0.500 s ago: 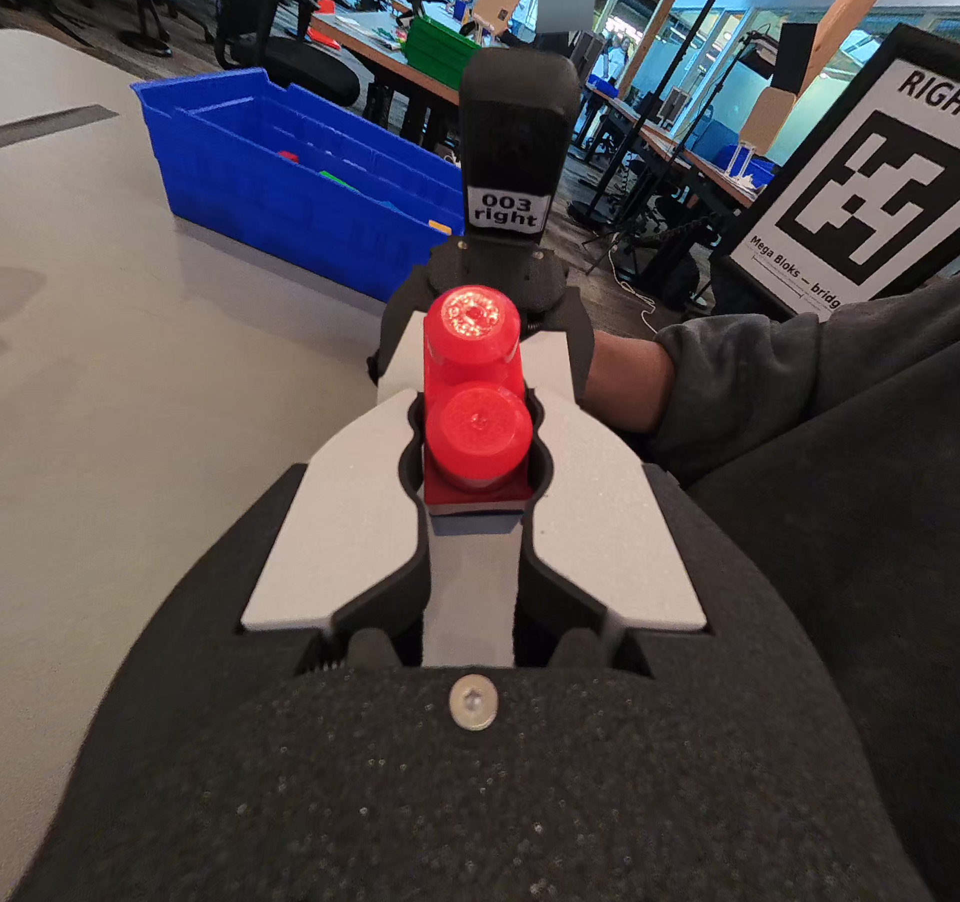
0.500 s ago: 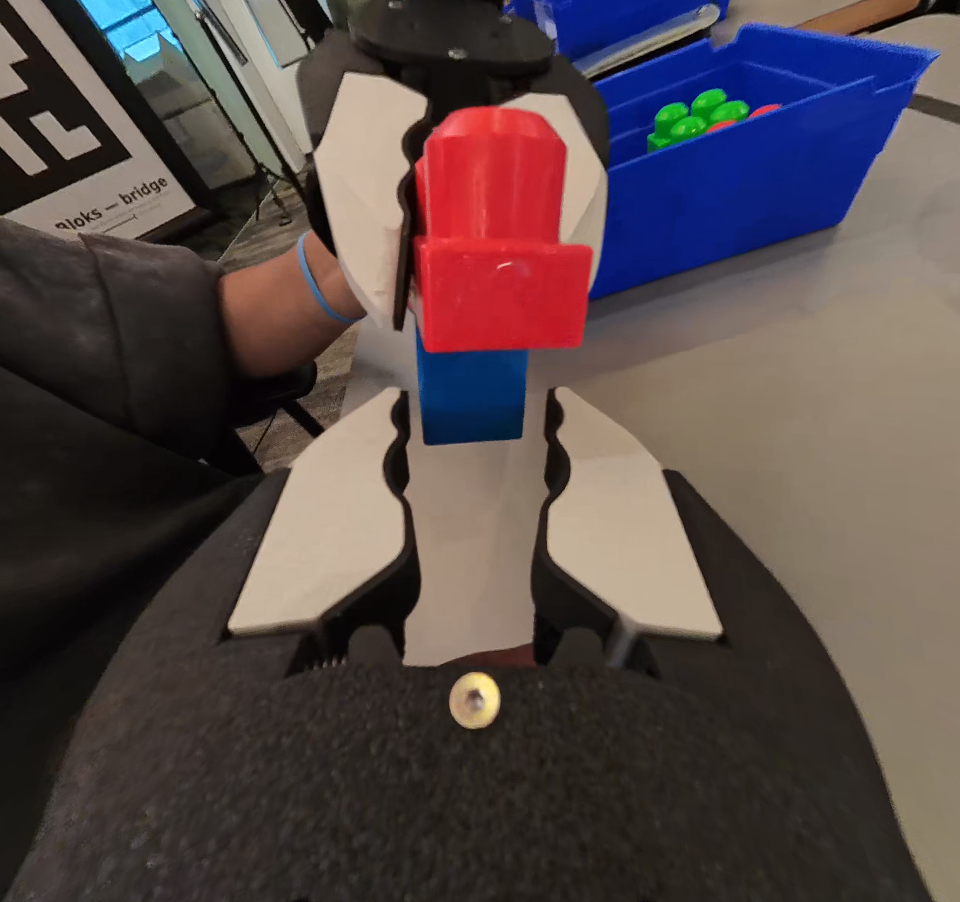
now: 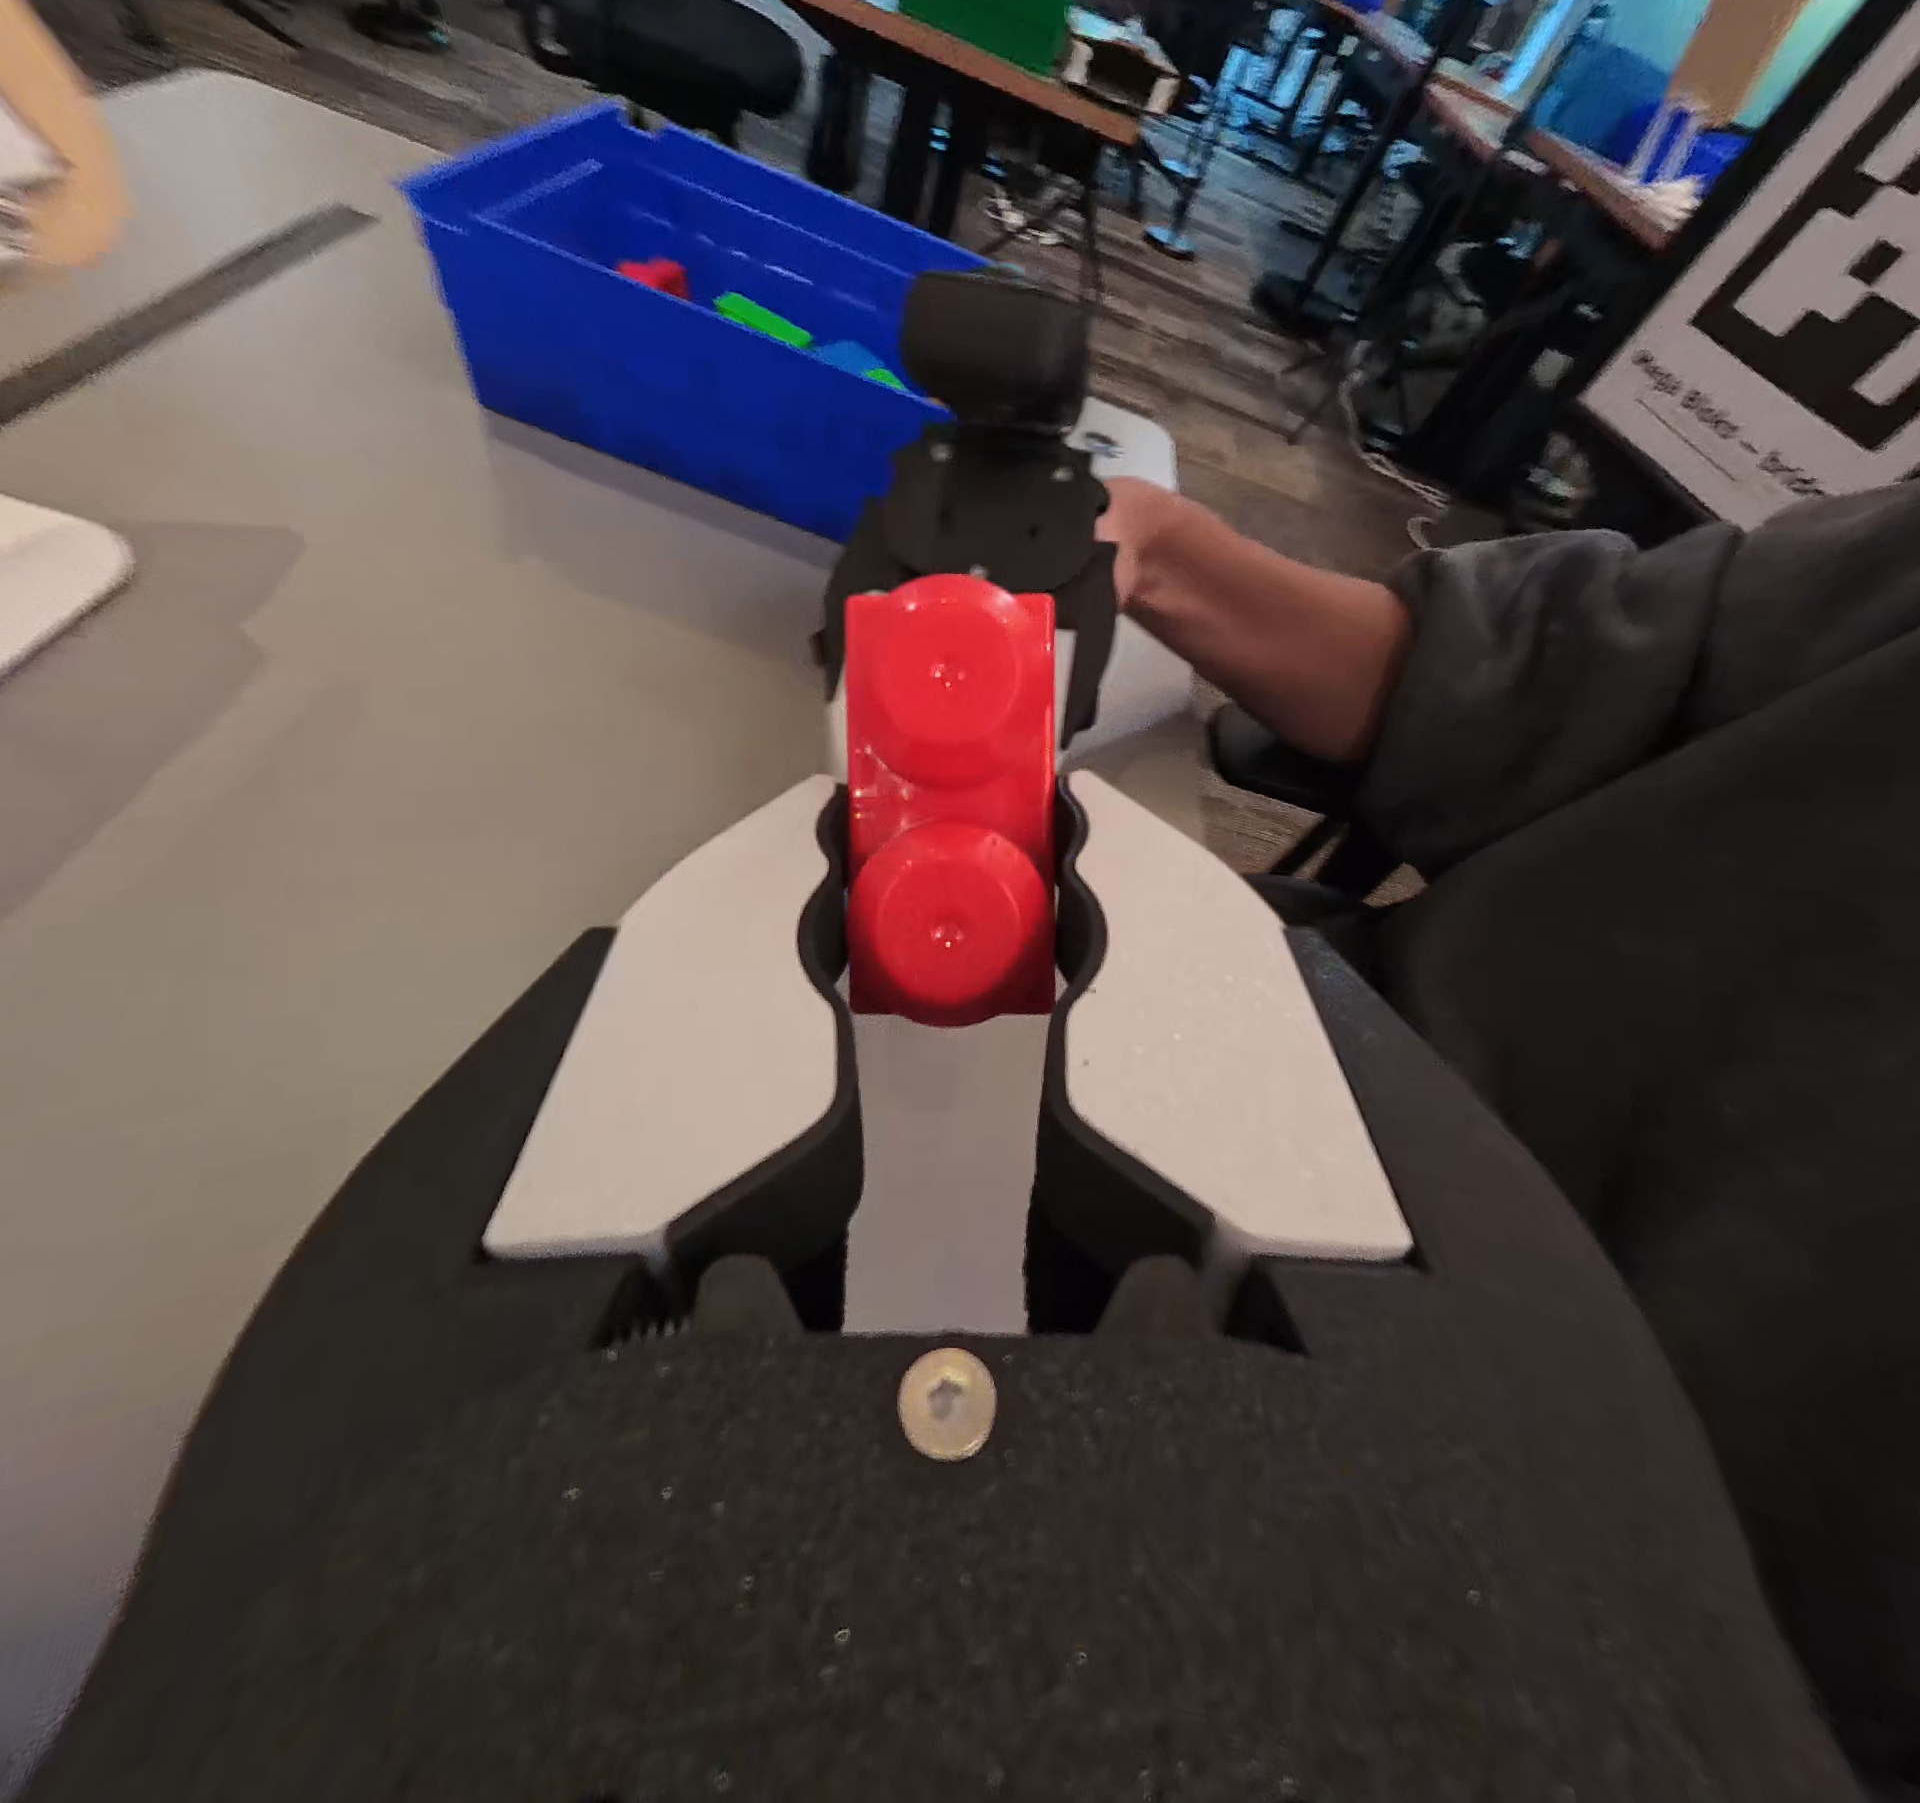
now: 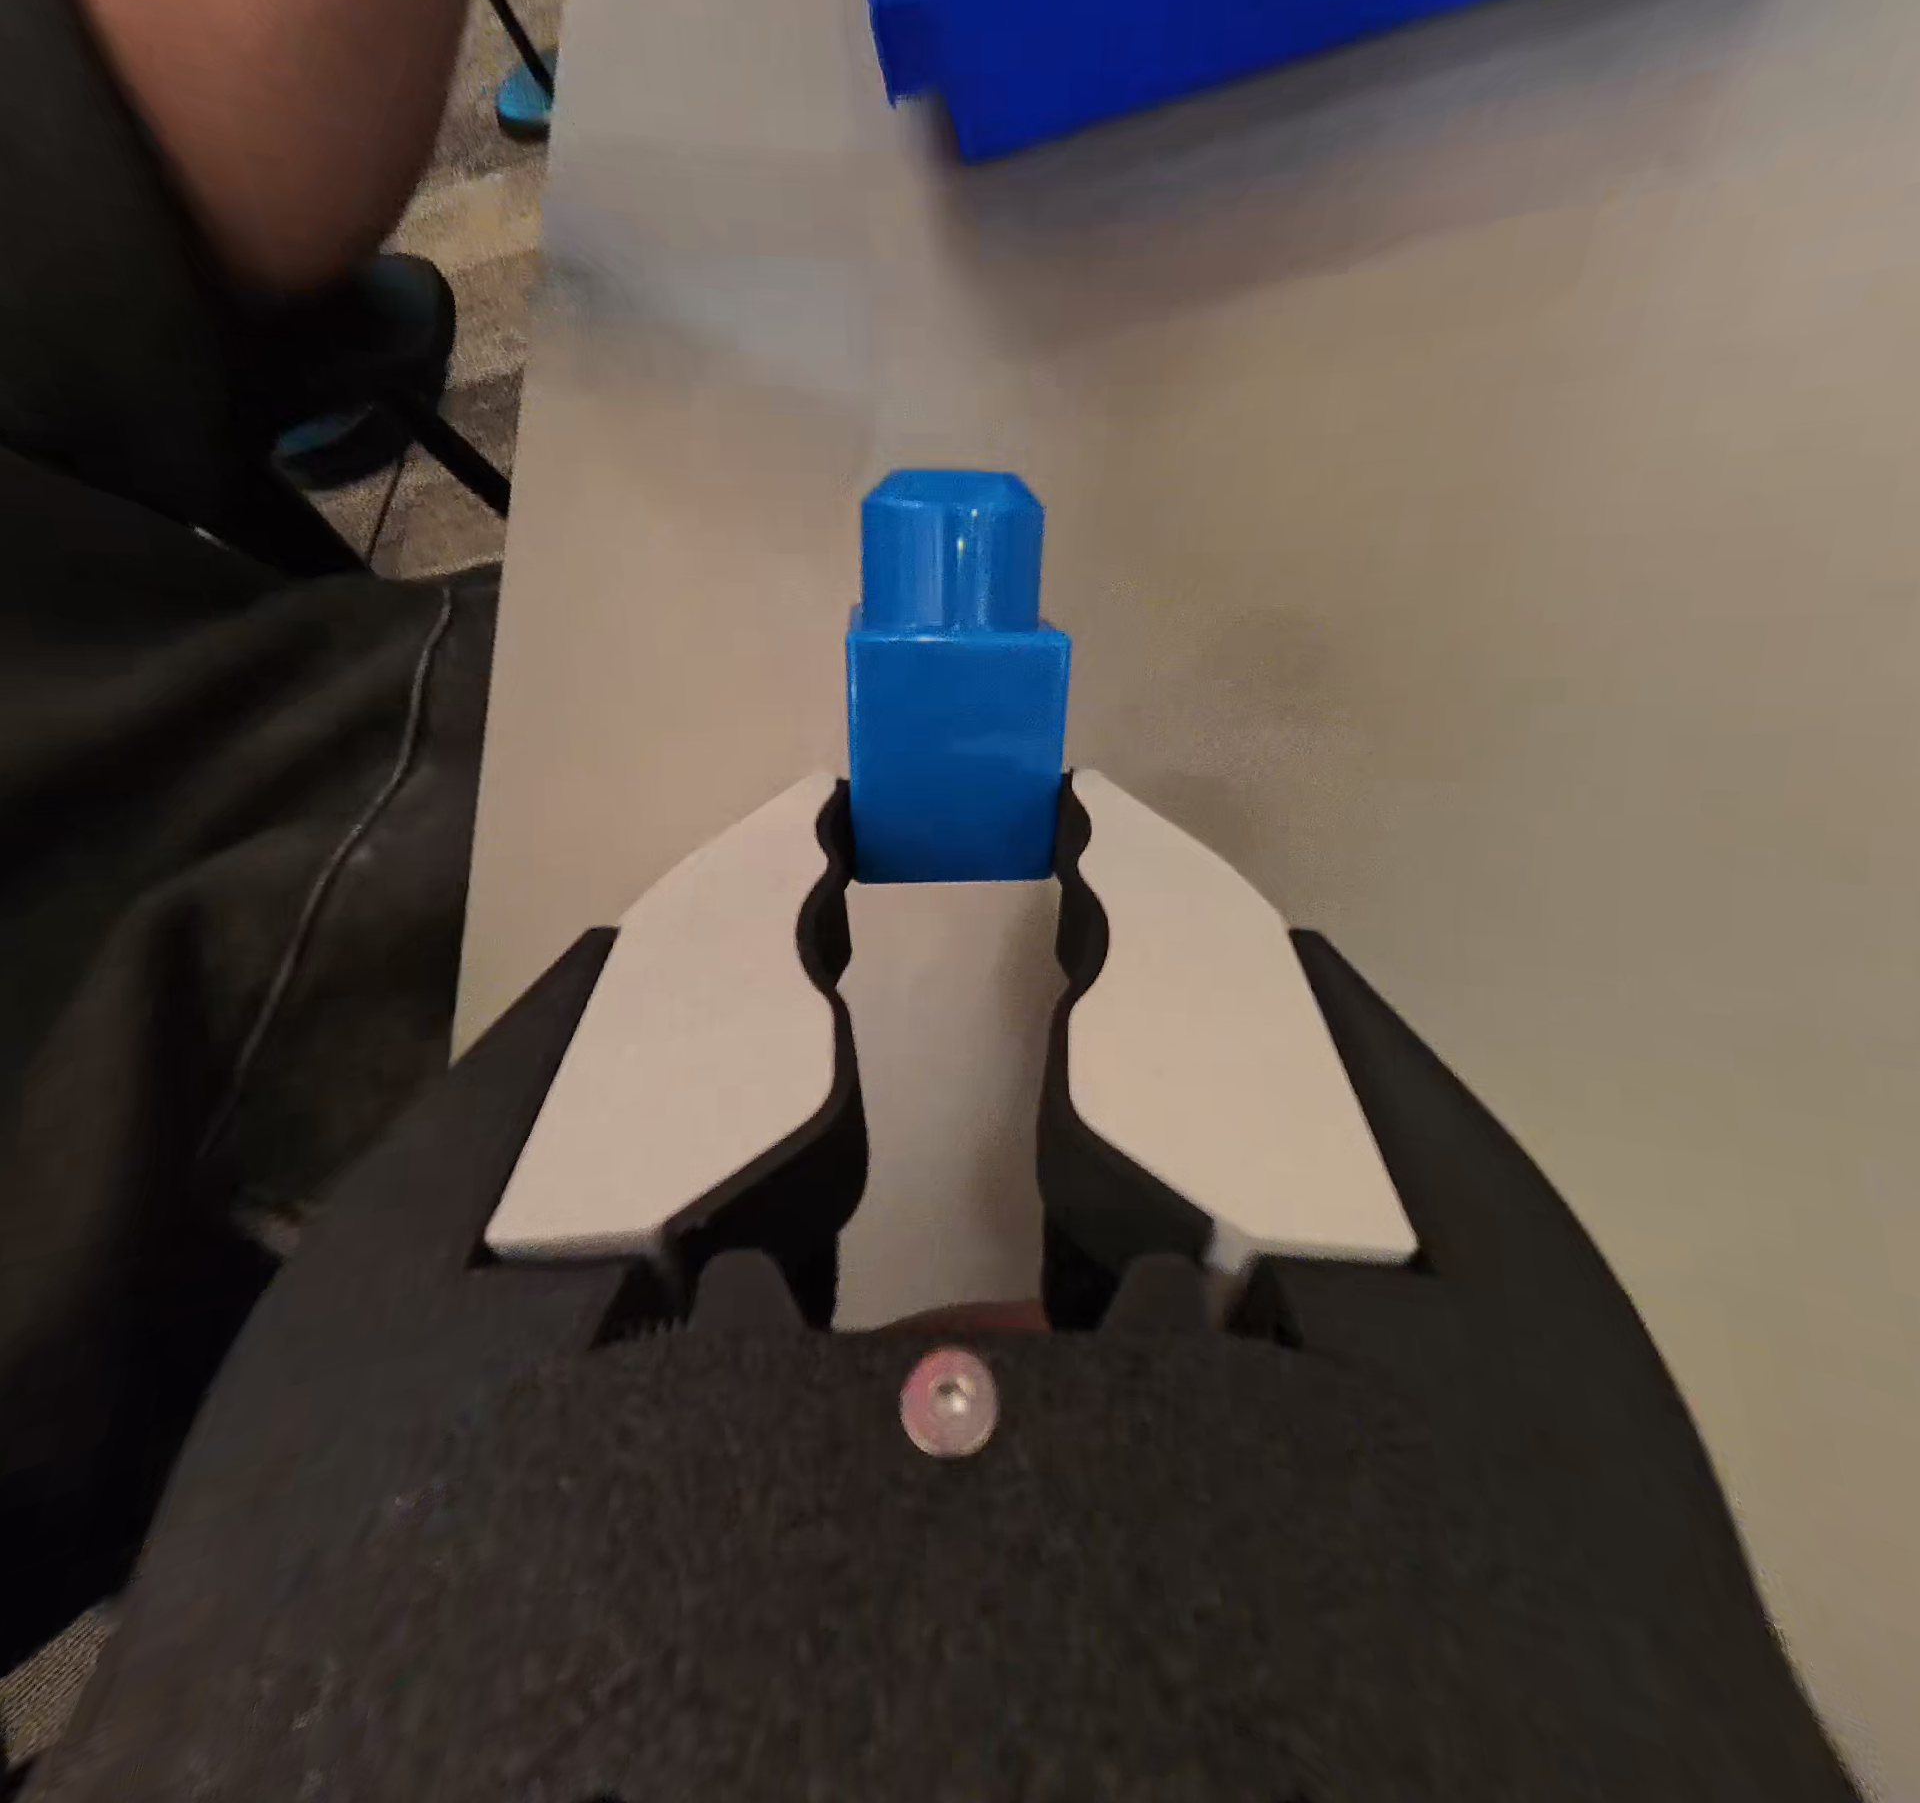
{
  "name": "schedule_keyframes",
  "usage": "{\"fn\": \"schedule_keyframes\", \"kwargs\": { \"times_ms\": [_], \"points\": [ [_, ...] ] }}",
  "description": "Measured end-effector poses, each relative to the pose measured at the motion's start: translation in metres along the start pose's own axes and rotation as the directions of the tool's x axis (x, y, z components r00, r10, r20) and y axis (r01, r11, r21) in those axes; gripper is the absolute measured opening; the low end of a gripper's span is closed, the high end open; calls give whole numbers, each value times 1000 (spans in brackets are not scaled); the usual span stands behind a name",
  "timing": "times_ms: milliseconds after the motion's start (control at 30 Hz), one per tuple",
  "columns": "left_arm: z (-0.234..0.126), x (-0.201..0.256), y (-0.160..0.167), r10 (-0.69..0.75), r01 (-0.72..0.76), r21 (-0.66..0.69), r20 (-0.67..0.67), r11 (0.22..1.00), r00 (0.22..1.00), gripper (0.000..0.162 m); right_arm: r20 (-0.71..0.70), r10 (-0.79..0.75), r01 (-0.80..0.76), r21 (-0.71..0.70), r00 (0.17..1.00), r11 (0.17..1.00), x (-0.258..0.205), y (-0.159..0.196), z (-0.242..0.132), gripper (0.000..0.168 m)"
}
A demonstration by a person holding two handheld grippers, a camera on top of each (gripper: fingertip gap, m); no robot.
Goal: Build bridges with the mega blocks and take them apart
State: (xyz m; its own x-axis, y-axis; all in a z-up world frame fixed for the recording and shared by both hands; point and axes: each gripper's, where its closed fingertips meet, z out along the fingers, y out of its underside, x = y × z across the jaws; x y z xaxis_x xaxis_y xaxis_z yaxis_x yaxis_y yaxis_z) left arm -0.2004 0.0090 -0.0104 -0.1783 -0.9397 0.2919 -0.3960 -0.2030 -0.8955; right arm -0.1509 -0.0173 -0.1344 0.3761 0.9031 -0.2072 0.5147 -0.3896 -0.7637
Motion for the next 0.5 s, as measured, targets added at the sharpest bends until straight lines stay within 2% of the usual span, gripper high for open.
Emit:
{"fn": "schedule_keyframes", "kwargs": {
  "times_ms": [167, 200, 267, 300, 333, 433, 500],
  "points": [
    [-34, -37, -7, -16, 13, 15, 285, 1000, 958, 36, -65, 56, -59, -36, 996, 998, 15, 13, -25, 37],
    [-41, -52, -5, -60, 60, 13, 379, 998, 923, 36, -68, 61, -63, -27, 996, 998, 15, 12, -27, 37],
    [-58, -83, 8, -167, 195, 12, 574, 981, 802, 36, -88, 56, -57, -11, 995, 998, 16, 7, -30, 37],
    [-61, -89, 12, -180, 215, 15, 606, 976, 775, 36, -103, 50, -50, -3, 993, 999, 16, 2, -34, 37],
    [-59, -88, 12, -179, 212, 13, 590, 977, 787, 36, -130, 41, -40, 11, 991, 999, 17, -4, -43, 37],
    [-50, -79, 15, -170, 210, -13, 542, 978, 823, 36, -342, 20, 10, 84, 939, 996, 28, -29, -109, 37],
    [-51, -80, 18, -132, 191, -46, 565, 980, 815, 36, -556, 67, 14, 139, 829, 990, 50, -38, -181, 37]
  ]
}}
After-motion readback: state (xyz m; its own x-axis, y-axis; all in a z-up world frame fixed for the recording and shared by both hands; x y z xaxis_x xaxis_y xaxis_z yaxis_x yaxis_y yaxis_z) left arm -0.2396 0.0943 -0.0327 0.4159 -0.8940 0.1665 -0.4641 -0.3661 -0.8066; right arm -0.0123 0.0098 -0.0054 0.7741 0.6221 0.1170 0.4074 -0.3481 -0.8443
